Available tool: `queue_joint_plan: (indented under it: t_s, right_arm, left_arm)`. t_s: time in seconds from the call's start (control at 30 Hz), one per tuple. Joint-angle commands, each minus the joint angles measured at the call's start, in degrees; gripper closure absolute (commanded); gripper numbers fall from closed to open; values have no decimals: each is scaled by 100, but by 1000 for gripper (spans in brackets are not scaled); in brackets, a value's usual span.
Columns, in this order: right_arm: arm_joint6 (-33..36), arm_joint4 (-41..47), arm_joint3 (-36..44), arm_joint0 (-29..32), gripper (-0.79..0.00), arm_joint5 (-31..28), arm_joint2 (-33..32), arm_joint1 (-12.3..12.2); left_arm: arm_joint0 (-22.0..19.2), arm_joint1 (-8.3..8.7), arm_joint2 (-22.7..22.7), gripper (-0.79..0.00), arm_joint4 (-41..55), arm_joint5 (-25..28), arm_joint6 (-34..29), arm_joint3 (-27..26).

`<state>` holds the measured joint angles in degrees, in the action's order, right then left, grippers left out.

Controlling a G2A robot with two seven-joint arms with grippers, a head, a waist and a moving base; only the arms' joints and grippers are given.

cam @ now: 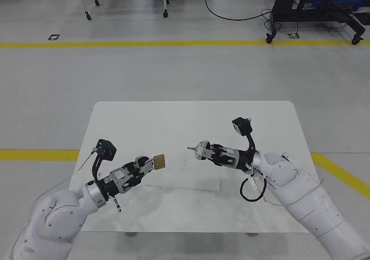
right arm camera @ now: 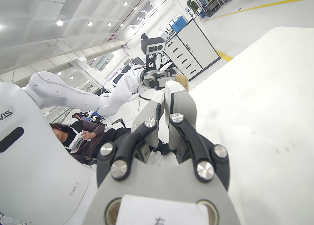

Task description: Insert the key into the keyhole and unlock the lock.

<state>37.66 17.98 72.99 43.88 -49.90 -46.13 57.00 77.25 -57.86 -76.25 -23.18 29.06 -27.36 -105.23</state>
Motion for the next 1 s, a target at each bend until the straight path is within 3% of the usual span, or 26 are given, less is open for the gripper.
queue_joint_plan:
  t_s: [0.0,0.13,0.33,0.67,0.97]
  right_arm:
    - [-31,62,-56,-64,0,70,36,50]
    - [-37,117,-156,-127,0,87,104,135]
    - [149,11,-151,-192,0,223,253,245]
    - [411,-74,-20,-206,0,233,415,391]
    - [698,17,66,-138,0,41,383,435]
  left_arm:
    - [39,9,0,0,2,272,-39,-166]
    - [141,27,-40,0,-163,633,-11,-417]
    - [296,27,-37,0,-281,697,160,-545]
    - [399,0,-15,0,-550,376,489,-583]
    - [220,-53,177,0,-767,93,653,-370]
